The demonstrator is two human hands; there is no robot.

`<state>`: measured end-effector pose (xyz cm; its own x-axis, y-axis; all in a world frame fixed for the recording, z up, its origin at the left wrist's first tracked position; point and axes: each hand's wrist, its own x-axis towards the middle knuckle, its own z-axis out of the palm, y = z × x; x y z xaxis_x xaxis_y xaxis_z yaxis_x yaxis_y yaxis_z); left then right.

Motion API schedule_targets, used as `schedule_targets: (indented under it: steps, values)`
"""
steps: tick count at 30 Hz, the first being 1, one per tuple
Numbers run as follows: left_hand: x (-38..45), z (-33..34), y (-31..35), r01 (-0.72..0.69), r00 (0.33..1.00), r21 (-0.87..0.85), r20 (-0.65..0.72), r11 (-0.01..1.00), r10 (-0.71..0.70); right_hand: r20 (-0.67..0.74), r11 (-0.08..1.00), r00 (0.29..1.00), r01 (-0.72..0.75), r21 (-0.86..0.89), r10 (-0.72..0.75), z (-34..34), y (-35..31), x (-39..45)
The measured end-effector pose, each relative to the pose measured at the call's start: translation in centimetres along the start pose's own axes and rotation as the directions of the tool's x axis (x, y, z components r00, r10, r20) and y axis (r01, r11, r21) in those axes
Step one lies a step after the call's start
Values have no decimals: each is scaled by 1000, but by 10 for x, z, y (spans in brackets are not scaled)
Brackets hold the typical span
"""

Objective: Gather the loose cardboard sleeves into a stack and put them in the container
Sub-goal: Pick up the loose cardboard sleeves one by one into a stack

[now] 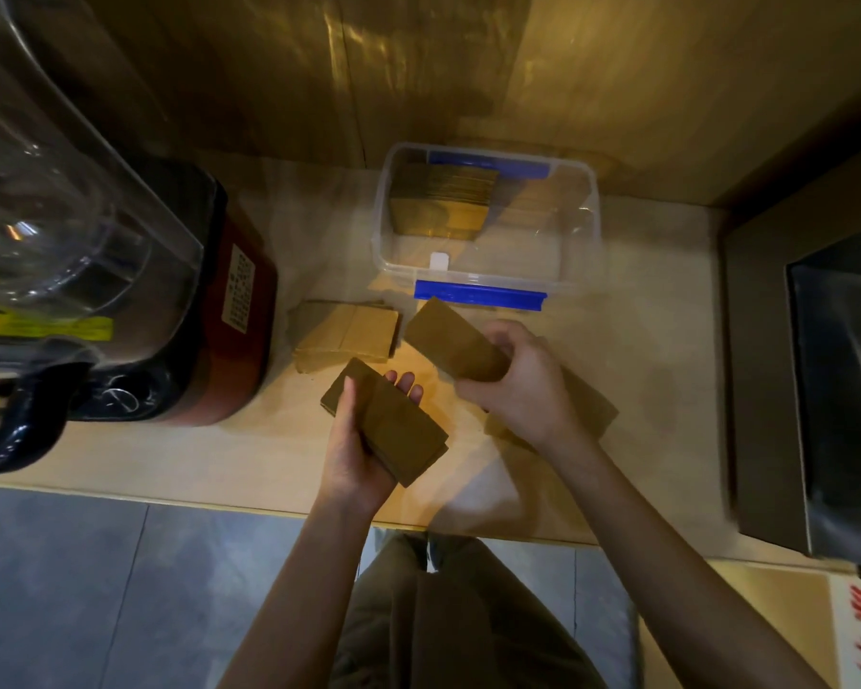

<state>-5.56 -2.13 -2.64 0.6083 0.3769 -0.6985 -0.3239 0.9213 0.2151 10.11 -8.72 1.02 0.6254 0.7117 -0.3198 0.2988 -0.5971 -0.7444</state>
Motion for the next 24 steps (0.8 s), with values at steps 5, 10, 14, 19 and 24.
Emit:
schedule_targets:
  steps: [5, 10, 14, 19, 24]
  values:
    - [-7, 9, -15, -11, 991, 109, 135, 994, -4, -21, 998, 998, 67, 5, -67, 6, -15, -42]
    - [-8, 14, -24, -18, 975, 119, 222, 993, -9, 10, 998, 998, 61, 3, -61, 26, -6, -63]
    - [-5, 12, -31, -6, 970, 148, 243, 989, -30, 25, 999, 999, 30, -42, -29, 30, 5, -70]
    - [-3, 15, -43, 59, 986, 183, 140, 981, -86, 64, 999, 998, 2, 45, -5, 23, 20, -81]
    - [3, 17, -51, 147, 978, 111, 134, 983, -162, -97, 996, 992, -75, 45, 79, 0, 54, -73]
